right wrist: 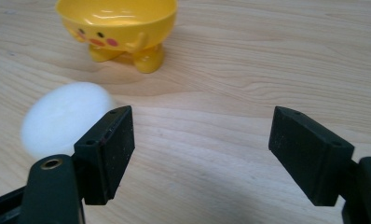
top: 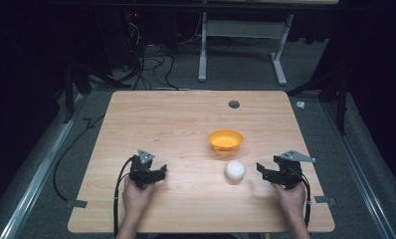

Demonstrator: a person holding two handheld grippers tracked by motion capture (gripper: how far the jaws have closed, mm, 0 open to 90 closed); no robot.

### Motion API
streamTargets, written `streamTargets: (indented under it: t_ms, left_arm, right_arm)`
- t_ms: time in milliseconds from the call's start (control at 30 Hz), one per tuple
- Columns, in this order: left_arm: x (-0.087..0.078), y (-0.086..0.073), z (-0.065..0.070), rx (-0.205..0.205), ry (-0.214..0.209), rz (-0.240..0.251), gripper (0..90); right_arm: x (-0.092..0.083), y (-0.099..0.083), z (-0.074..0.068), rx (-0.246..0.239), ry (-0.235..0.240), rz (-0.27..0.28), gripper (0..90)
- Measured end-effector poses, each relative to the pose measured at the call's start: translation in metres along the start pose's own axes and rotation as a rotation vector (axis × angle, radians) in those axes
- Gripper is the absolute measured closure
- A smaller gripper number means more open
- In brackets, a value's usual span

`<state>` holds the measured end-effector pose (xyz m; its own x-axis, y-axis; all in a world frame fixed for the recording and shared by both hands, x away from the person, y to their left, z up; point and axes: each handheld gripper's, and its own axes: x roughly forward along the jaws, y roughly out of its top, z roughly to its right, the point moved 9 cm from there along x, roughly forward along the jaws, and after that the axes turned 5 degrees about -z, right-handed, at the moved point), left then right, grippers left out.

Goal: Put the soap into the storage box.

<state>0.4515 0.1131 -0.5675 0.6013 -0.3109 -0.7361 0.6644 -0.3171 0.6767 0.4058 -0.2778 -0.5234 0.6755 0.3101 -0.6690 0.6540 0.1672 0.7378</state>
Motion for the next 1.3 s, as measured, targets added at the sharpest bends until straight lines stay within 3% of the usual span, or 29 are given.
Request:
streamTargets:
  t_ms: [333, 600, 933, 1300]
  left_arm:
    - [0.000, 0.000, 0.000, 0.000, 0.000, 0.000, 25.6]
    - [0.000, 0.000, 0.000, 0.001, -0.002, -0.001, 25.4]
    - [0.000, 0.000, 0.000, 0.002, -0.002, -0.003, 25.4]
    - [0.000, 0.000, 0.000, 0.002, -0.002, -0.003, 25.3]
  right_arm:
    - [0.005, 0.004, -0.036, -0.076, 0.052, -0.007, 18.1]
    - [0.016, 0.008, -0.057, -0.123, 0.083, -0.020, 15.9]
    - [0.030, 0.008, -0.072, -0.180, 0.095, -0.055, 14.5]
    - [0.043, 0.003, -0.079, -0.196, 0.101, -0.093, 14.4]
